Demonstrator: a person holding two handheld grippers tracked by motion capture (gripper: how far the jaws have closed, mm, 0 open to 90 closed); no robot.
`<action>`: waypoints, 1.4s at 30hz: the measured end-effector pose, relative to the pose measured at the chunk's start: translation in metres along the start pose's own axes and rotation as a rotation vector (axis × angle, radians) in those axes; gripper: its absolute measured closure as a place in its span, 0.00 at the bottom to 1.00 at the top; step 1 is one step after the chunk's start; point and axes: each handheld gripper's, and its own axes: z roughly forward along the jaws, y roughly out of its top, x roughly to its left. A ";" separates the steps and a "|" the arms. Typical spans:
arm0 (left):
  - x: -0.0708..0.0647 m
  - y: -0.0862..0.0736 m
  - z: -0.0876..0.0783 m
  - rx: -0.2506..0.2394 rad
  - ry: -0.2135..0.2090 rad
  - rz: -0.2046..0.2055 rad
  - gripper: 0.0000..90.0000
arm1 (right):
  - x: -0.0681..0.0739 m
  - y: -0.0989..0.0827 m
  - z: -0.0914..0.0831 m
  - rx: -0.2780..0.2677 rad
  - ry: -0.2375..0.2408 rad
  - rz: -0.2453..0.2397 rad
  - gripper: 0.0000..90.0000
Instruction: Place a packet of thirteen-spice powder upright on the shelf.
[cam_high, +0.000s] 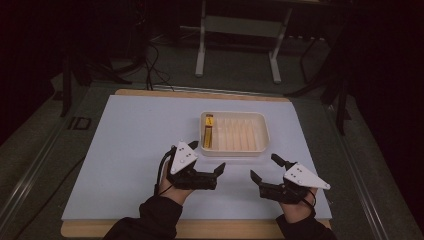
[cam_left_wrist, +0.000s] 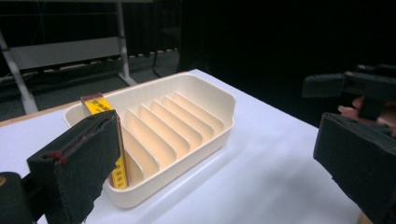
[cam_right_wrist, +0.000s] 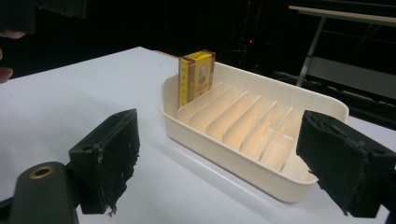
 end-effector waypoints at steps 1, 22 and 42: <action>0.000 -0.002 -0.002 -0.002 0.004 -0.002 0.02 | 0.000 0.000 0.000 0.002 -0.001 -0.004 0.15; 0.004 -0.043 -0.014 0.034 -0.118 0.037 0.02 | 0.006 -0.002 -0.001 0.007 0.026 -0.013 0.15; 0.013 -0.078 -0.019 0.146 -0.211 0.111 0.02 | 0.008 -0.005 0.000 0.023 0.037 -0.009 0.15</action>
